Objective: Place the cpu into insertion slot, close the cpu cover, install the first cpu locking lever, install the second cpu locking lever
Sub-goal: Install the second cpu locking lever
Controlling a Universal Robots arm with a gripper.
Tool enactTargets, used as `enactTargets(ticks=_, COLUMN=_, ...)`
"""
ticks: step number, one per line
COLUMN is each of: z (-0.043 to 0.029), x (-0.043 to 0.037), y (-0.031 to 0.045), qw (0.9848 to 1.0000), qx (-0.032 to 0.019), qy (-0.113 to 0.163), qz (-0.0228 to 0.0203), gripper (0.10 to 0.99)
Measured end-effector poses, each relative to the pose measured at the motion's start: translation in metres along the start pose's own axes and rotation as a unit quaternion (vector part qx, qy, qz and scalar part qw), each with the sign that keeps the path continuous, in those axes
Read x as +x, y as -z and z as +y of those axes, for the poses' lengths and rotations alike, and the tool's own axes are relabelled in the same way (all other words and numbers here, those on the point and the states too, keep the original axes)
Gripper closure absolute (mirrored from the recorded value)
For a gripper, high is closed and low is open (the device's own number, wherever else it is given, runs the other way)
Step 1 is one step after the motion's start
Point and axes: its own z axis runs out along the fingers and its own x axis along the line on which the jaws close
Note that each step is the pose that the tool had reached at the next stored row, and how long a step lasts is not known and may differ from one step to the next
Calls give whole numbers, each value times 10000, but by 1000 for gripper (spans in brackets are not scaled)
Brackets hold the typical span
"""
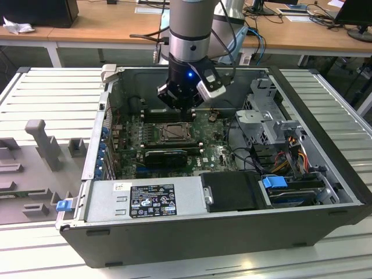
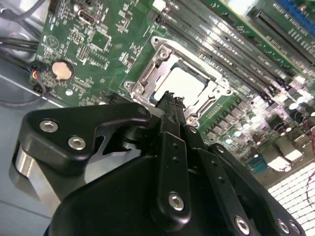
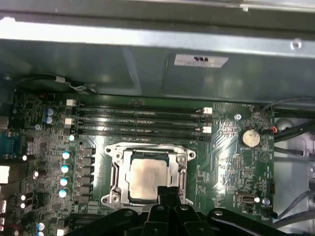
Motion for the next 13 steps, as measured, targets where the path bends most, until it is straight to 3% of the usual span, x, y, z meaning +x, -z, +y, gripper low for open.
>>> enactTargets(ticks=7, z=-123, x=6, y=3, qw=10000, qx=0, qy=0, qz=0, gripper=980)
enactTargets(ticks=13, z=-291, x=15, y=-77, qw=10000, qx=-19, qy=-1, qz=12, gripper=980)
